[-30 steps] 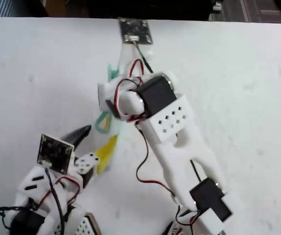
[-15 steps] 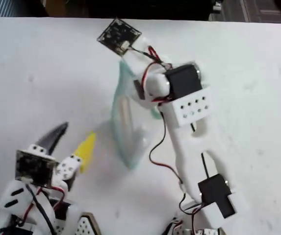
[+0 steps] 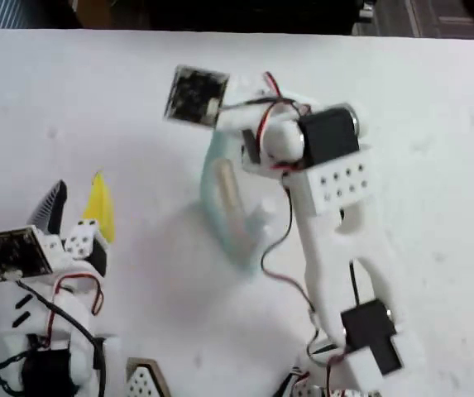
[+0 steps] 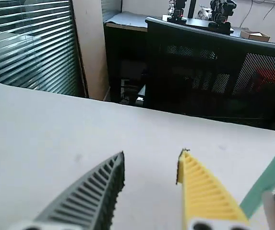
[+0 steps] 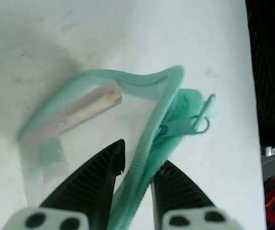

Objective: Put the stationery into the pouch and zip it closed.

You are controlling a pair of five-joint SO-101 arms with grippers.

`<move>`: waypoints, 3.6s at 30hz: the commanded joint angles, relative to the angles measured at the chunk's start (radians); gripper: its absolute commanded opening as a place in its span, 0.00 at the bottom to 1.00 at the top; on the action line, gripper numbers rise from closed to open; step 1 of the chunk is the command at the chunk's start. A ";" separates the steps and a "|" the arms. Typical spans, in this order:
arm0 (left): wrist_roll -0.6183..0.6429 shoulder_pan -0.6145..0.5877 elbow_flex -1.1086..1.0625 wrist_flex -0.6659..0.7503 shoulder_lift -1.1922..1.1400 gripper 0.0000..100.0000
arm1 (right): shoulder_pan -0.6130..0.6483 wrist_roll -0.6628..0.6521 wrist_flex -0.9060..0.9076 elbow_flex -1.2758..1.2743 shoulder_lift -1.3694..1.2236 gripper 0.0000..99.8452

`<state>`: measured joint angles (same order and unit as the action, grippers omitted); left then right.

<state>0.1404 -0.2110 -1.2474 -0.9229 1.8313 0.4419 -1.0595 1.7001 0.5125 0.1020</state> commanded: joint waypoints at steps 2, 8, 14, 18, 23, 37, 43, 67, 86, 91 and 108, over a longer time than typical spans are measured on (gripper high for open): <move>0.020 -0.008 -0.031 0.083 0.001 0.20 | 0.076 -0.069 0.022 0.037 0.176 0.02; 0.020 -0.007 -0.044 0.097 0.001 0.20 | 0.148 -0.091 0.024 -0.092 0.337 0.02; 0.020 -0.007 -0.046 0.095 0.001 0.20 | 0.248 -0.278 0.024 -0.649 0.565 0.02; 0.020 -0.005 -0.046 0.095 0.001 0.20 | 0.255 -0.382 0.022 -0.911 0.713 0.02; 0.018 0.064 -0.046 0.089 -0.001 0.20 | 0.271 -0.390 0.021 -1.062 0.823 0.02; -0.224 0.693 -0.158 0.060 -0.002 0.20 | 0.259 -0.175 -0.223 -1.011 0.866 0.02; -0.249 0.785 -0.060 -0.094 -0.001 0.20 | 0.252 -0.178 -0.289 -1.010 0.829 0.02; -0.072 0.446 0.157 -0.226 0.001 0.20 | 0.084 0.196 -0.524 -0.867 0.647 0.02; -0.051 0.288 -0.026 0.087 0.001 0.20 | 0.131 0.141 -0.381 -0.775 0.654 0.02; -0.049 0.211 0.020 0.060 0.001 0.20 | 0.139 0.140 -0.320 -0.664 0.653 0.02; -0.051 0.481 0.057 -0.069 -0.001 0.20 | 0.229 0.130 -0.232 -0.600 0.651 0.02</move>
<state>0.0882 0.1803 -1.2674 -0.9306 1.8297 0.6582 -0.9183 1.4592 -0.1473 0.7403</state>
